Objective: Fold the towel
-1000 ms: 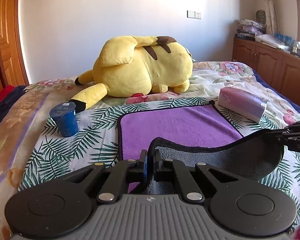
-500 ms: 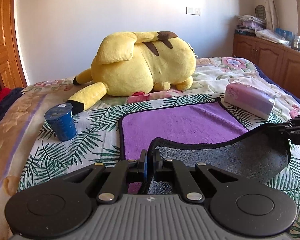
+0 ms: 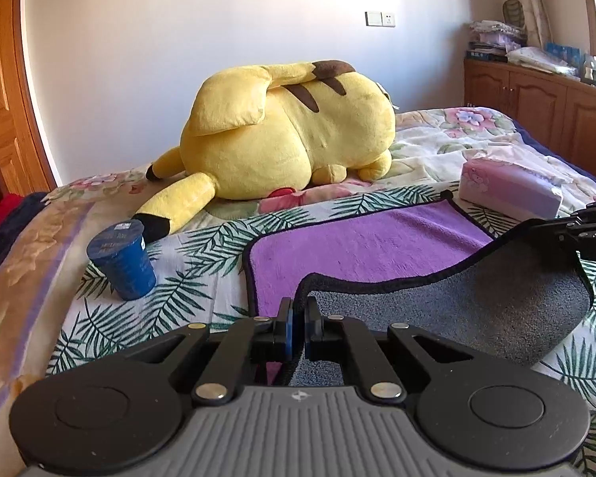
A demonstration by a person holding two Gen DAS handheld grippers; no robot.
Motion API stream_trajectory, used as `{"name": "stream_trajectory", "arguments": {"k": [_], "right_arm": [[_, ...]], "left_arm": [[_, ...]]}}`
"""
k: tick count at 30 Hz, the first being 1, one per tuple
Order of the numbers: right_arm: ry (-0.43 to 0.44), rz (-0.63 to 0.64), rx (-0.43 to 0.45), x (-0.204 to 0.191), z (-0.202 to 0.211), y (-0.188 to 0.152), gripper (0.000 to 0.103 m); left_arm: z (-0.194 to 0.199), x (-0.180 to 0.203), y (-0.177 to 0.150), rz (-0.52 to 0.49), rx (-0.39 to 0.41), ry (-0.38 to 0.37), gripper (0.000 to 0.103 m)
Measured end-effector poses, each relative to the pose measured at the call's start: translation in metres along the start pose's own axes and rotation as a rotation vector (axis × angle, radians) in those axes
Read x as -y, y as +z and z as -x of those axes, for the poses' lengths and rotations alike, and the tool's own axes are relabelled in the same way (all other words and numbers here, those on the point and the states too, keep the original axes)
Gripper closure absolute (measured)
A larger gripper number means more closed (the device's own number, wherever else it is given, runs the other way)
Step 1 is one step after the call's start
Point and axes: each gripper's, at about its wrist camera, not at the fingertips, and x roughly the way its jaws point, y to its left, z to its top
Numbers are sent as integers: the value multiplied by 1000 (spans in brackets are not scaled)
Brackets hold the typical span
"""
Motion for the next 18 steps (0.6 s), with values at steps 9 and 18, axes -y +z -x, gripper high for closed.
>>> {"name": "stream_trajectory", "arguments": {"k": [9, 18], "right_arm": [[5, -11, 13, 3, -6, 4, 99], [1, -29, 59, 12, -3, 19, 99]], "left_arm": [[-5, -4, 4, 9, 35, 15, 98], [-3, -4, 10, 20, 75, 33, 98]]}}
